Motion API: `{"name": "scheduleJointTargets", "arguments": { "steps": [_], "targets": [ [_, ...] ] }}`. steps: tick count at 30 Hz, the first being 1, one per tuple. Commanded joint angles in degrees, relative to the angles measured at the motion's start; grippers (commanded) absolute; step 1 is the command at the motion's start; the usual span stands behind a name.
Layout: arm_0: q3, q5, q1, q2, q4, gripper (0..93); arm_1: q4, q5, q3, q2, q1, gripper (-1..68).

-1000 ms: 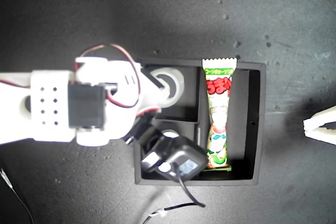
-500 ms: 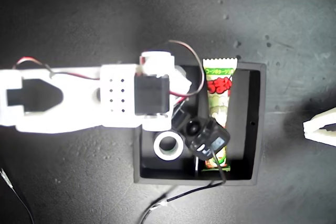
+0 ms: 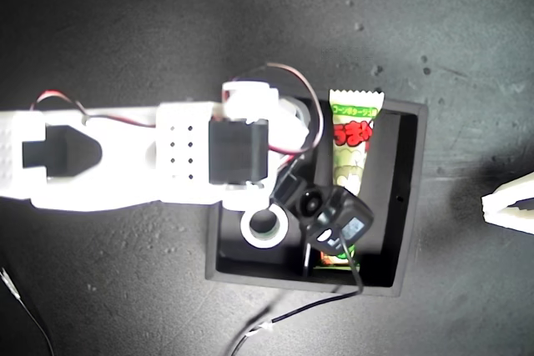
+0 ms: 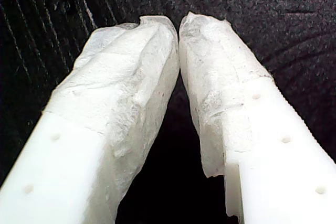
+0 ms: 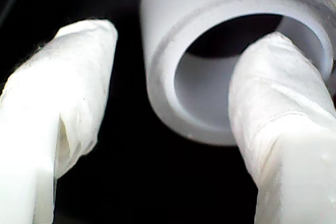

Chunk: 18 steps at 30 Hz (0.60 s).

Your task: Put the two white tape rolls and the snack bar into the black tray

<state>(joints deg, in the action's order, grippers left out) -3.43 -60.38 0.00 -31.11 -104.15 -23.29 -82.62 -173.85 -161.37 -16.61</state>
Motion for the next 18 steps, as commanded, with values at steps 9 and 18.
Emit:
{"name": "scheduleJointTargets", "arguments": {
  "steps": [9, 18],
  "targets": [
    [-51.8, -8.2, -7.9, -59.2, 0.5, 3.4, 0.1, -3.7, -5.1, -0.9, 0.3, -0.5],
    [-108.0, -10.5, -6.1, -94.2, 28.9, 0.0, -18.4, -6.9, -5.1, -0.9, 2.3, -0.5]
  ]
}}
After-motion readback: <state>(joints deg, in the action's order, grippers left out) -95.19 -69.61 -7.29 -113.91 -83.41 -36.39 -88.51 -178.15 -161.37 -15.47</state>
